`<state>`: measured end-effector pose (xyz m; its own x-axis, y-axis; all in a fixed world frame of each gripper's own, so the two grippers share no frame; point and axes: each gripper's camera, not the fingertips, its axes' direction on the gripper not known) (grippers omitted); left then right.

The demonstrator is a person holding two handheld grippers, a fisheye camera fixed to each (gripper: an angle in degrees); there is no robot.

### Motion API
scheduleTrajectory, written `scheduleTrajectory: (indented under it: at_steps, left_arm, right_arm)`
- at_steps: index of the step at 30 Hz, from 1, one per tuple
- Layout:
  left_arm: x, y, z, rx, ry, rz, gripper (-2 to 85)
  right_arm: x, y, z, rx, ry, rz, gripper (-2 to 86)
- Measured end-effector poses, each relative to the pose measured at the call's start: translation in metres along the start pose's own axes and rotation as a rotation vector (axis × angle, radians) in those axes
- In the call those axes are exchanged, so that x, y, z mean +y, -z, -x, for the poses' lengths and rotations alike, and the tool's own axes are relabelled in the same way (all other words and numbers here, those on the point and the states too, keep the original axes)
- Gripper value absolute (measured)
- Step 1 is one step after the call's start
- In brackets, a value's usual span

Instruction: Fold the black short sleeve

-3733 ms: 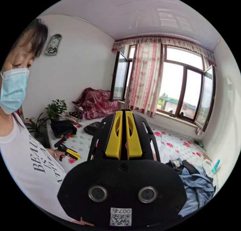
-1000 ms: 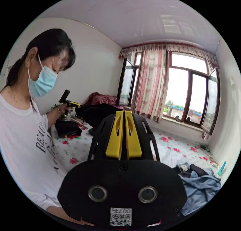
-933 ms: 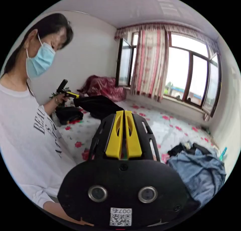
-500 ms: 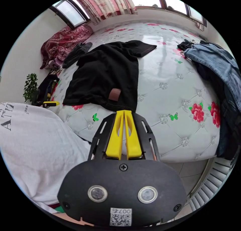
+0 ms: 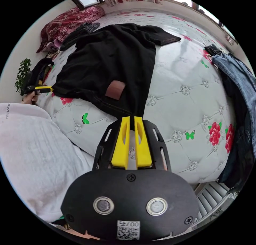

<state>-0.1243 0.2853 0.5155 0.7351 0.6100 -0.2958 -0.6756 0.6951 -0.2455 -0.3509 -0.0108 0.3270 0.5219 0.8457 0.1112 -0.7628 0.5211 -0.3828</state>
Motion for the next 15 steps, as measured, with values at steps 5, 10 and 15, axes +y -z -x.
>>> scheduleTrajectory:
  at_steps: [5, 10, 15]
  left_arm:
    - [0.043, 0.098, 0.027, -0.009, 0.030, -0.139, -0.9]
    - [0.080, 0.141, 0.037, -0.036, 0.030, -0.153, -0.9]
    - [0.068, 0.109, 0.062, 0.001, 0.076, -0.088, -0.9]
  right_arm:
    - [0.014, 0.077, -0.008, -0.080, 0.004, -0.180, -0.2]
    - [0.054, 0.162, -0.035, -0.318, -0.075, -0.388, -0.3]
    - [0.058, 0.129, -0.073, -0.526, -0.283, -0.261, -0.3]
